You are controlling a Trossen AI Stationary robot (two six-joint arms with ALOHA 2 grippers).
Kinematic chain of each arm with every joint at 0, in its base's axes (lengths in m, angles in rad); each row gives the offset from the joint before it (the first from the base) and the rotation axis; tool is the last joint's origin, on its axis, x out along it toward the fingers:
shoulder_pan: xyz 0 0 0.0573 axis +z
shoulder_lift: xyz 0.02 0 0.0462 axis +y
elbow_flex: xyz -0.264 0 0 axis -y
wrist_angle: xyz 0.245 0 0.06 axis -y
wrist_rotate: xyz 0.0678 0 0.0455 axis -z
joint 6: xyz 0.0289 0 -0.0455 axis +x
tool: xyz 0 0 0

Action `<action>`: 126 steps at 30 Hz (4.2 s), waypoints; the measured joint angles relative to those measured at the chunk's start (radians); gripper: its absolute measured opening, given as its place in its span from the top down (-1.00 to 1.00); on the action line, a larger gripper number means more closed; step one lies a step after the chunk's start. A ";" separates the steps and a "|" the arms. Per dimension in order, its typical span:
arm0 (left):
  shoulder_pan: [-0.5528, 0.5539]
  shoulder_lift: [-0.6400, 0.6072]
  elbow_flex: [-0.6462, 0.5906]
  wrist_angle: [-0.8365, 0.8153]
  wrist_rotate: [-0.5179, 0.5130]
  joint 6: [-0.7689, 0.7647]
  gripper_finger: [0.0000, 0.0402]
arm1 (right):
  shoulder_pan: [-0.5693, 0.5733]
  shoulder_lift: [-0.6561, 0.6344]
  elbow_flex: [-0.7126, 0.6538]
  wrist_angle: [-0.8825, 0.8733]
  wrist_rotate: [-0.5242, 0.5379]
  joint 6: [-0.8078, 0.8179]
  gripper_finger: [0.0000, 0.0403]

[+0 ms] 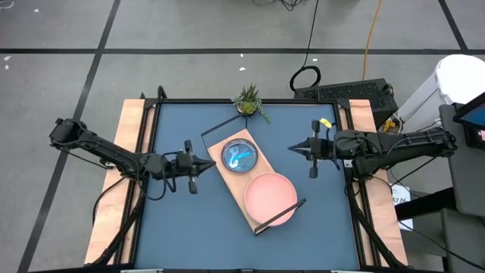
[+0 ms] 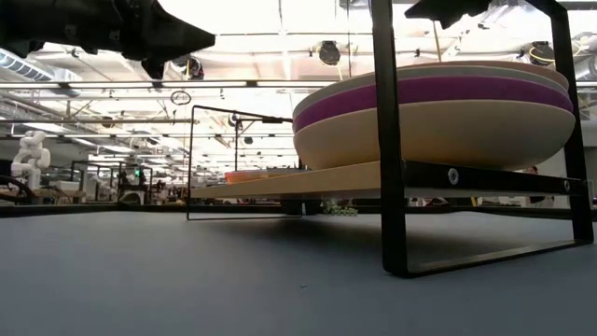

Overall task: Place and stack plates onto a shelf
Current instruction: Return to Home Position

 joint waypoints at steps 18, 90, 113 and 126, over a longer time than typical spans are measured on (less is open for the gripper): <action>-0.103 0.001 0.000 0.014 -0.004 0.007 0.98 | 0.002 -0.056 0.000 0.032 -0.082 0.061 1.00; 0.214 -0.520 -0.322 -0.114 0.376 0.083 0.99 | 0.001 -0.521 -0.784 0.477 -0.239 0.065 1.00; 0.316 -0.819 -0.322 -0.458 0.496 0.046 0.99 | 0.001 -0.616 -0.787 0.315 -0.237 0.129 1.00; 0.318 -0.965 -0.321 -0.673 0.483 -0.012 0.99 | 0.000 -0.617 -0.787 0.322 -0.175 0.126 1.00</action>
